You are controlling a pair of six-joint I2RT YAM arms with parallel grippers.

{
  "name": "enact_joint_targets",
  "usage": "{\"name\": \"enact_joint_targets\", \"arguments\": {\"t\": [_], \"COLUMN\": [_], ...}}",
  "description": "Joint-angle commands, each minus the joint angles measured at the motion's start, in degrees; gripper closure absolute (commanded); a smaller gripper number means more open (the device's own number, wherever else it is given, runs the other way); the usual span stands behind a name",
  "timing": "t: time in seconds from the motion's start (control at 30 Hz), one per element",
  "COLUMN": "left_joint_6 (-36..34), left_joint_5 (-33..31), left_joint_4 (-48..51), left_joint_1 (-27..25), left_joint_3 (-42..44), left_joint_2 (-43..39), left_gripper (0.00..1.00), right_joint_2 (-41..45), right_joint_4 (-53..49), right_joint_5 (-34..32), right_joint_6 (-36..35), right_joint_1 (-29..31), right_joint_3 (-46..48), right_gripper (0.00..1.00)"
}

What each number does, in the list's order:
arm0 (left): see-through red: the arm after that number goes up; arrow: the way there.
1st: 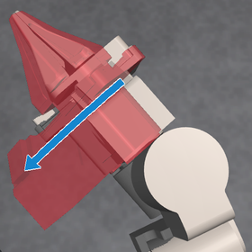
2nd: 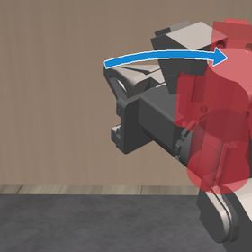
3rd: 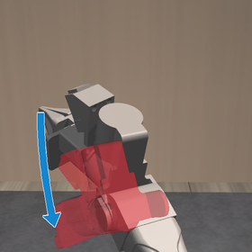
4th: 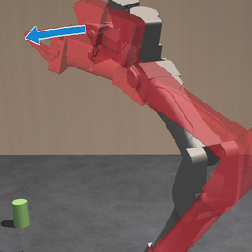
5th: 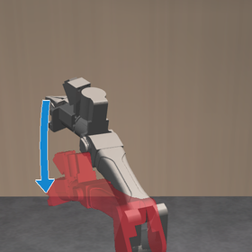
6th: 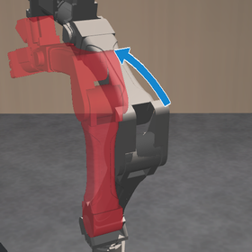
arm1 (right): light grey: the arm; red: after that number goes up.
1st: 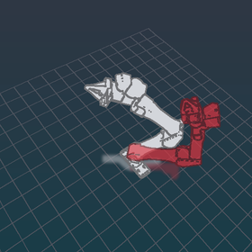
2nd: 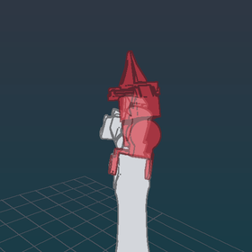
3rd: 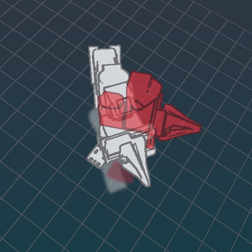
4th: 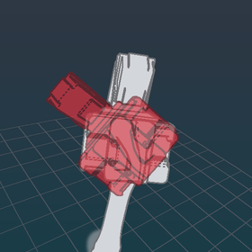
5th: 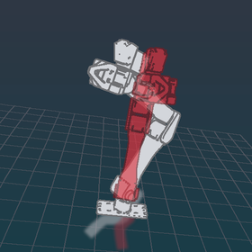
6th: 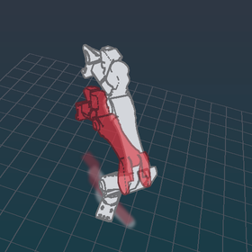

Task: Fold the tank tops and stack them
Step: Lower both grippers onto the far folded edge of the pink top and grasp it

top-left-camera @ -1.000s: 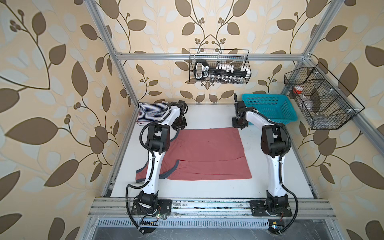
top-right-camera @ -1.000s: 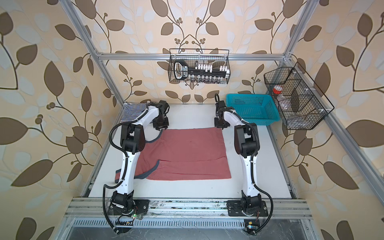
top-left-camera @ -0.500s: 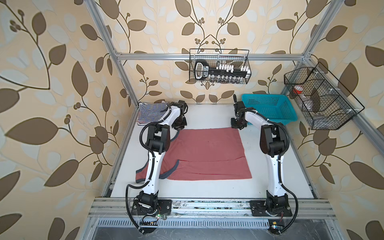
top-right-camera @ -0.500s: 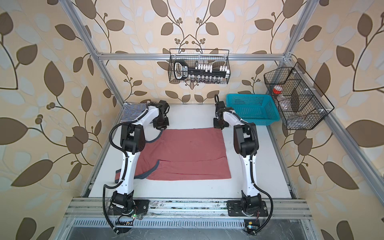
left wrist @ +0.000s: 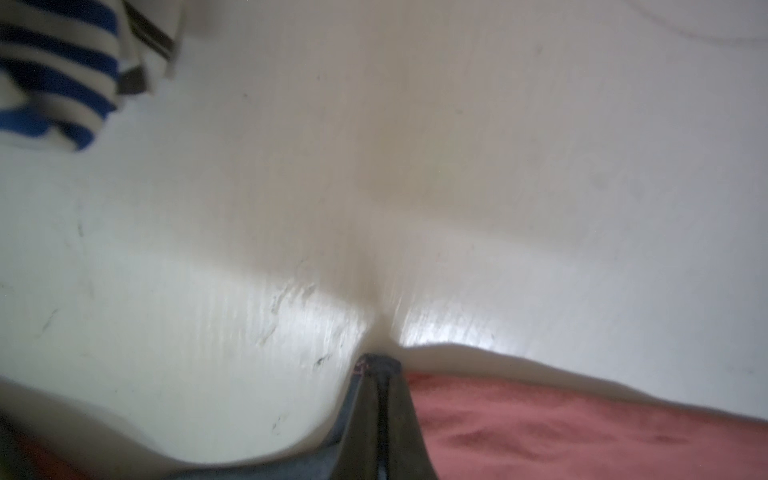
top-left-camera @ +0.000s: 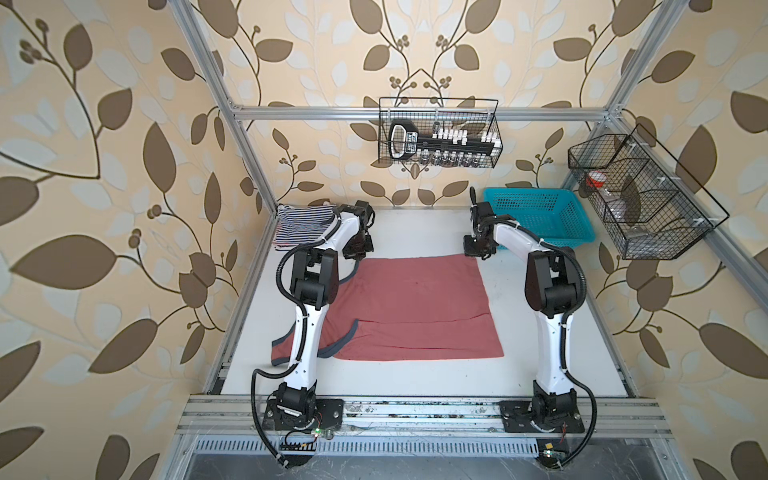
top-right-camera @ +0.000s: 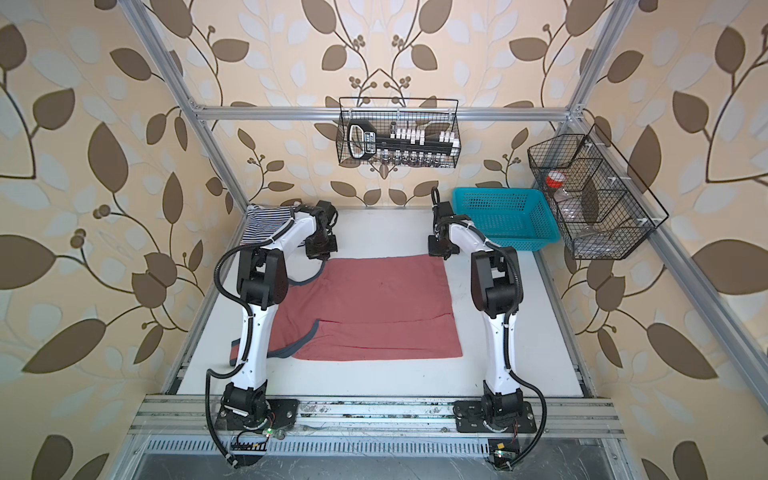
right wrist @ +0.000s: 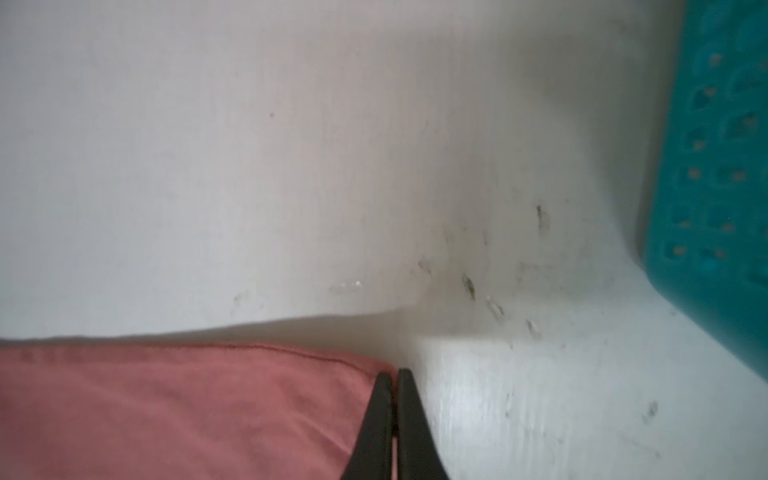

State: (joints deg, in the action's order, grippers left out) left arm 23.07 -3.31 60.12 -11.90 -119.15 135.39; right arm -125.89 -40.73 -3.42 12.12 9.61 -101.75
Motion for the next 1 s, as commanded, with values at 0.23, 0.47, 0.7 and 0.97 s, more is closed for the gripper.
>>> {"name": "enact_joint_targets", "arguments": {"t": [0.23,0.47,0.7,0.97], "left_joint_6": [-1.37,-0.16,1.26,2.77], "left_joint_5": [-3.52,-7.88,-11.21,-12.86], "left_joint_4": [-1.96,-2.54,-2.21,-2.29], "left_joint_1": [-1.46,-5.79,-9.13,-11.98], "left_joint_3": [12.09,22.45,29.78,37.58], "left_joint_2": [-16.42,-23.63,-28.08,-31.58], "left_gripper": [1.0,1.0,1.0,0.95], "right_joint_2": [14.41,22.75,30.51,35.32], "right_joint_4": [5.0,6.02,5.65,4.42], "right_joint_5": [1.23,0.02,-3.23,-5.5], "right_joint_6": [-1.01,0.48,2.11,5.61], "right_joint_1": [0.56,1.33,2.97,4.1], "right_joint_3": [14.57,25.14,34.25,42.65], "right_gripper": [1.0,1.0,1.0,1.0]}}
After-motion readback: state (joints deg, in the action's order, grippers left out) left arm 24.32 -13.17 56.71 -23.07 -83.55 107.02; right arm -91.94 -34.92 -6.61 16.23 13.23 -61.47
